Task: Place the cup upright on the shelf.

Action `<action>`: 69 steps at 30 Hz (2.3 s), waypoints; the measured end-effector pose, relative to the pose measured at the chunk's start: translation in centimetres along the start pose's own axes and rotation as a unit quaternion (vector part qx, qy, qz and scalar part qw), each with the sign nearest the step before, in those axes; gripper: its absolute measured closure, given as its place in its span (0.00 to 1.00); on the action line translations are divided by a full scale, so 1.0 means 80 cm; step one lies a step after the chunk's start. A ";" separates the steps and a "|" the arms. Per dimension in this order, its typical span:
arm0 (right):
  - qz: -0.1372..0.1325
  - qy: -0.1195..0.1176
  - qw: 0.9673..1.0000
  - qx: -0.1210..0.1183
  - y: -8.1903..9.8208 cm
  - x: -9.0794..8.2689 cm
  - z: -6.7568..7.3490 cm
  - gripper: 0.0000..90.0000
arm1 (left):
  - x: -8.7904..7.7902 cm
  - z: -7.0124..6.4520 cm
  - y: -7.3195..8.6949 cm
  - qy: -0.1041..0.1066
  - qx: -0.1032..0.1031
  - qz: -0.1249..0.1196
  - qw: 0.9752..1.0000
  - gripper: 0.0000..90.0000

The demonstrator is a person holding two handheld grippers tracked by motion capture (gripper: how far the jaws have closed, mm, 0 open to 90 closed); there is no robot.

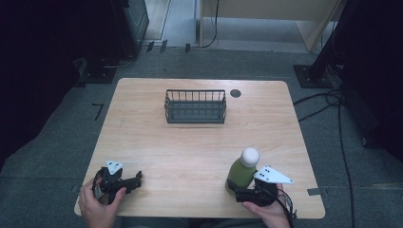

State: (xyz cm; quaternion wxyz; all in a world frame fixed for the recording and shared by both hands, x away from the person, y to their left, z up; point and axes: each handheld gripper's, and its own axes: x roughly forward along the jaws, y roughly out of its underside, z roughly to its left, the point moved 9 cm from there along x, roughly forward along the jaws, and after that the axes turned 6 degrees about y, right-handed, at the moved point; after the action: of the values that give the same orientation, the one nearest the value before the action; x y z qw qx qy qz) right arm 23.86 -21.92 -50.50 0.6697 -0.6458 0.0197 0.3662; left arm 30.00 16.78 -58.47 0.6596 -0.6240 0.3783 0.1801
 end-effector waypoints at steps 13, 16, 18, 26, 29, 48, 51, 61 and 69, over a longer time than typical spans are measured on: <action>-0.017 0.039 0.999 -0.024 -0.010 0.005 0.002 0.21 | 0.000 0.000 0.000 0.000 0.000 0.000 1.000 0.00; -0.018 0.033 0.999 -0.023 -0.013 0.007 0.004 0.21 | 0.000 0.000 0.000 0.000 0.000 0.000 1.000 0.00; -0.019 0.030 0.999 -0.025 -0.015 0.008 0.006 0.22 | 0.000 0.000 0.000 0.001 0.000 0.000 1.000 0.00; -0.026 0.023 0.999 -0.027 -0.027 0.011 0.010 0.22 | 0.000 0.000 0.000 0.001 0.000 0.000 1.000 0.00; -0.027 0.022 0.999 -0.028 -0.028 0.012 0.009 0.22 | 0.000 0.000 0.000 0.000 -0.001 0.000 1.000 0.00; -0.046 0.020 0.998 -0.029 -0.054 0.015 0.008 0.22 | 0.000 0.000 0.000 0.000 0.000 0.000 1.000 0.00; -0.046 0.019 0.998 -0.028 -0.058 0.016 0.009 0.22 | 0.000 0.000 0.000 0.000 0.000 0.000 1.000 0.00; -0.056 0.016 0.998 -0.036 -0.080 0.022 0.014 0.22 | 0.000 0.000 0.000 -0.001 0.000 0.000 1.000 0.00; -0.063 0.010 0.997 -0.035 -0.104 0.030 0.014 0.22 | 0.000 0.000 0.000 0.000 0.000 0.000 1.000 0.00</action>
State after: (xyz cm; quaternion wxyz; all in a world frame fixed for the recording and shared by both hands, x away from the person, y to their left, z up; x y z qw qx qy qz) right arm 29.40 -18.93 -44.49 0.6680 -0.6725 -0.0274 0.3173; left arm 30.02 16.77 -58.47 0.6597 -0.6242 0.3777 0.1802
